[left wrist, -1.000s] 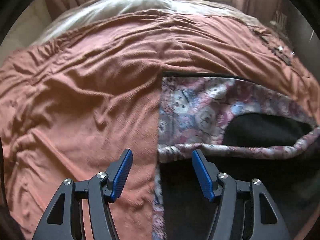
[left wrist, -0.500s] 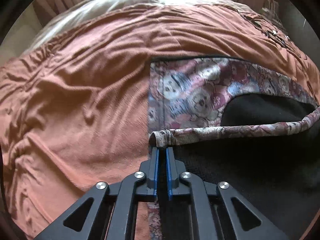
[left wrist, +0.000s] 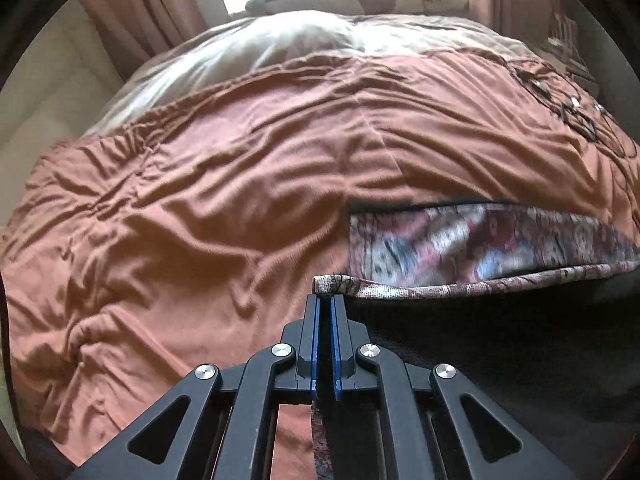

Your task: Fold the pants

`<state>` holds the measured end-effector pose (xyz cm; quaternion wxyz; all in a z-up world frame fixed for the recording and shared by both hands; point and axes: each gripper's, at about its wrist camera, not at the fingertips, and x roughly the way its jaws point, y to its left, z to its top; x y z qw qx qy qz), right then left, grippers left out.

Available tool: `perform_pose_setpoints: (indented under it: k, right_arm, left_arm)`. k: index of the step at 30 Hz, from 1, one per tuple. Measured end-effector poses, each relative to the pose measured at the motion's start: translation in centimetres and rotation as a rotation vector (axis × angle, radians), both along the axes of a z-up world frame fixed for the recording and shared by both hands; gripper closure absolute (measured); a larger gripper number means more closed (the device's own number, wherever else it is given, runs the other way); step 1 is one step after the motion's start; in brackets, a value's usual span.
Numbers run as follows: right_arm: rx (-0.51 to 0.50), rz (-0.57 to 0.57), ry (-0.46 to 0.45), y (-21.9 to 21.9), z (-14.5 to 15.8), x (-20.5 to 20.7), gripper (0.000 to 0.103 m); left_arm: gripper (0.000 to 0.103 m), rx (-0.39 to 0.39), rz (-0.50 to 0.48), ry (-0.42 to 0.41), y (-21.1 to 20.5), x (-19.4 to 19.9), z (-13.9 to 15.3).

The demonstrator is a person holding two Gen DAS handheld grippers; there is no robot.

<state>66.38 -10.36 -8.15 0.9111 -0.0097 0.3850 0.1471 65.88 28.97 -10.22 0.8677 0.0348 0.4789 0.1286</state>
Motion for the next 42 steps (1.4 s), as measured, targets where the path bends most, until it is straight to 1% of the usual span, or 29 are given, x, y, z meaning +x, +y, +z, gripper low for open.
perform_pose_setpoints:
  k: [6,8,13,18,21,22,24,25,26,27,28,29,30,32,35,38,42]
  right_arm:
    - [0.017,-0.018,-0.017,0.4,-0.2,1.0,0.099]
    - [0.019,-0.02,-0.017,0.6,-0.4,1.5,0.099]
    - [0.015,-0.015,-0.016,1.2,-1.0,2.6,0.099]
    - [0.013,-0.035,-0.044,1.3,-1.4,3.2,0.099]
    - [-0.014,-0.056,-0.071,1.6,-2.0,3.5,0.099]
    - [-0.019,-0.054,-0.064,1.8,-2.3,3.8,0.099]
    - [-0.02,-0.064,-0.036,1.8,-2.8,4.3,0.094]
    - [-0.012,-0.072,-0.027,1.6,-2.8,4.4,0.093]
    - [0.003,-0.071,-0.02,1.3,-2.8,4.4,0.09]
    - [0.015,-0.068,-0.018,1.1,-2.5,4.1,0.079]
    - [0.034,-0.065,-0.02,0.7,-2.3,3.8,0.07]
    - [0.05,-0.063,-0.027,0.2,-1.9,3.4,0.05]
    - [0.06,-0.064,-0.038,-0.3,-1.5,2.9,0.042]
    - [0.083,-0.065,-0.049,-1.2,-1.0,1.8,0.042]
    - [0.126,-0.065,-0.031,-2.6,-0.9,0.2,0.042]
    - [0.171,-0.07,0.002,-4.0,-1.2,-1.2,0.042]
    - [0.207,-0.055,0.03,-4.9,-1.3,-2.9,0.042]
  left_arm:
    - [0.098,0.026,0.021,-0.023,0.2,2.6,0.4]
    - [0.098,0.035,0.025,-0.016,0.3,3.7,0.1]
    - [0.098,0.047,0.045,-0.013,0.7,6.3,-1.3]
    - [0.098,0.039,0.06,0.003,0.8,8.0,-3.2]
    - [0.098,0.04,0.062,0.01,0.6,8.7,-4.2]
    - [0.097,0.043,0.063,0.026,0.6,9.0,-4.7]
    - [0.09,0.053,0.069,0.058,0.5,9.2,-5.4]
    - [0.088,0.062,0.071,0.059,0.5,9.0,-5.4]
    - [0.081,0.06,0.068,0.057,0.5,8.7,-5.3]
    - [0.069,0.049,0.065,0.056,0.5,8.5,-5.2]
    - [0.063,0.032,0.067,0.055,0.8,8.2,-5.0]
    - [0.053,0.021,0.072,0.054,1.0,7.9,-4.8]
    - [0.049,0.009,0.078,0.047,1.2,7.3,-4.3]
    - [0.048,0.003,0.086,0.037,1.4,6.4,-3.6]
    - [0.048,-0.034,0.082,0.039,1.6,4.7,-2.4]
    - [0.047,-0.051,0.081,0.029,1.5,2.5,-1.0]
    - [0.046,-0.077,0.074,0.022,1.1,-0.5,0.7]
